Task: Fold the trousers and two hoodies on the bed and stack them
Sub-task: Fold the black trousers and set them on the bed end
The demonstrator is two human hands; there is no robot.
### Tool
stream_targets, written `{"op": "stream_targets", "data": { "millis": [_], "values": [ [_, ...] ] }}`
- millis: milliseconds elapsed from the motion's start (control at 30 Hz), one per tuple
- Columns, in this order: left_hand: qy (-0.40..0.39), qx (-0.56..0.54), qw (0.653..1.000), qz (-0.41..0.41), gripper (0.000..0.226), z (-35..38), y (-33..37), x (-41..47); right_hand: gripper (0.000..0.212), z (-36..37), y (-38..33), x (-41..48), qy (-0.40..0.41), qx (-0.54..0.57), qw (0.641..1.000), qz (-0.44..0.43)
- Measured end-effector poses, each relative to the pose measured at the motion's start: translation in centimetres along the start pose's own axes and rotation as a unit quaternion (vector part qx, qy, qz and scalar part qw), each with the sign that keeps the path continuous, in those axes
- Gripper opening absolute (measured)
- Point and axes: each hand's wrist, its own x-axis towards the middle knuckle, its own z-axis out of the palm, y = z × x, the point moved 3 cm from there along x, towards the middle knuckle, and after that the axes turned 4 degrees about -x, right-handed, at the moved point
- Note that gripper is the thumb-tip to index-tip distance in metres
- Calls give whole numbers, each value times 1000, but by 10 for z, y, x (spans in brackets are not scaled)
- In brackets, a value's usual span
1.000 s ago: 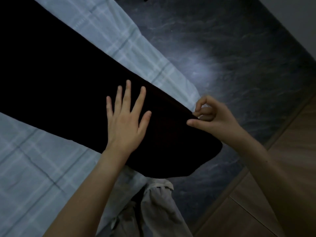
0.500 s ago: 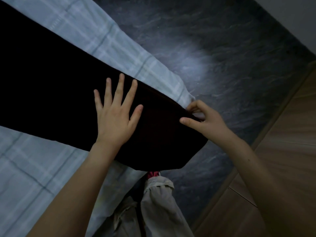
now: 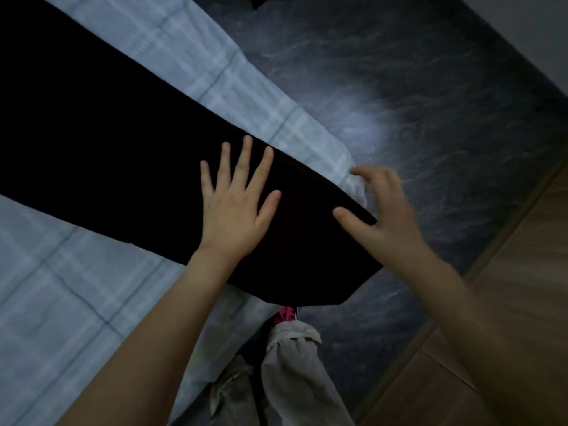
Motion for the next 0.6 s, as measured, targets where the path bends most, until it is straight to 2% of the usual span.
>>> {"op": "stream_targets", "data": {
  "millis": [33, 100, 167, 233, 267, 367, 433, 600],
  "values": [
    [-10, -14, 1000, 0, 64, -3, 0, 0, 59, 6, -23, 2, 17, -22, 998, -51],
    [-13, -74, 997, 10, 62, -13, -4, 1, 59, 31, -63, 12, -10, -67, 990, -120],
    [39, -106, 994, 12, 58, -32, -24, 1, 57, 59, -93, 29, -34, -111, 983, -142],
    [126, -35, 991, -33, 55, -51, -60, 2, 57, 80, -108, 46, -28, -167, 972, -161],
    [143, -2, 987, -76, 55, -57, -81, 3, 58, 90, -109, 51, -29, -202, 964, -173],
    [93, 26, 981, -170, 59, -48, -119, 11, 59, 109, -101, 59, -53, -265, 948, -167],
    [62, 36, 982, -176, 59, -34, -123, 16, 58, 112, -97, 61, -51, -267, 949, -157],
    [74, 25, 982, -173, 58, -26, -129, 18, 56, 108, -108, 59, -46, -262, 951, -158]
  ]
}}
